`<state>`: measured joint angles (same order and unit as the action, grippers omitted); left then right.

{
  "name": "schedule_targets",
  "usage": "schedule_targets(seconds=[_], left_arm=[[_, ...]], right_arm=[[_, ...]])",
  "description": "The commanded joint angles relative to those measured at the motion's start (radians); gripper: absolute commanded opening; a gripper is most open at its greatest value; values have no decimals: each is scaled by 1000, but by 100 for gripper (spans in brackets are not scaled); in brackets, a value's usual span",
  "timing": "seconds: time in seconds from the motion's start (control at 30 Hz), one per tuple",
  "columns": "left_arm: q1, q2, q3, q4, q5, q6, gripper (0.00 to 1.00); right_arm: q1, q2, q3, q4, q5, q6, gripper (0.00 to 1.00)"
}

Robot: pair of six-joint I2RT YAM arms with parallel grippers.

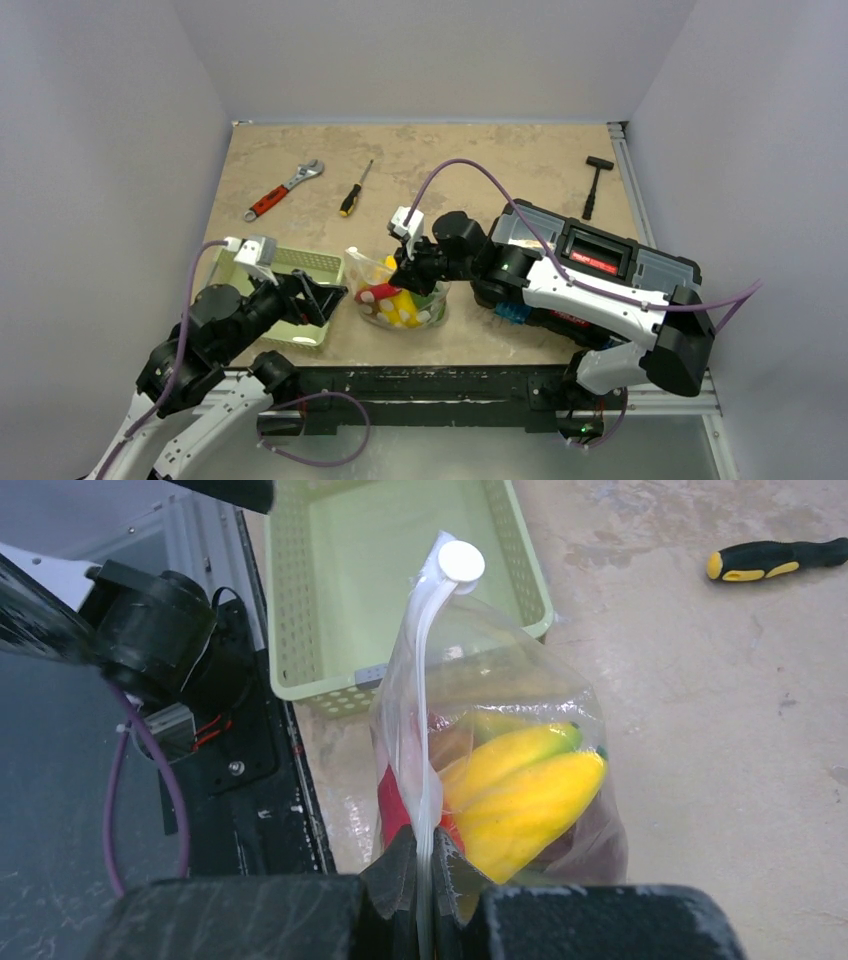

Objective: Place the food in the zip-top bag and seal the zipper
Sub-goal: Adjust the zipper food storage bag at the center of the board.

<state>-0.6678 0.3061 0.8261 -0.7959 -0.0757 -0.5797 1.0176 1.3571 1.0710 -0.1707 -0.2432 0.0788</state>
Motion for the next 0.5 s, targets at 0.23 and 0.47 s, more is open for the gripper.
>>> schedule_targets(seconds=[0.23,0.47], left_arm=[[137,152,31,170,262,200,100],[161,238,43,114,209,94,98]], right_arm=[[-11,-96,-61,24,-78,0,0],[-11,-51,-28,-7,-34,-15,34]])
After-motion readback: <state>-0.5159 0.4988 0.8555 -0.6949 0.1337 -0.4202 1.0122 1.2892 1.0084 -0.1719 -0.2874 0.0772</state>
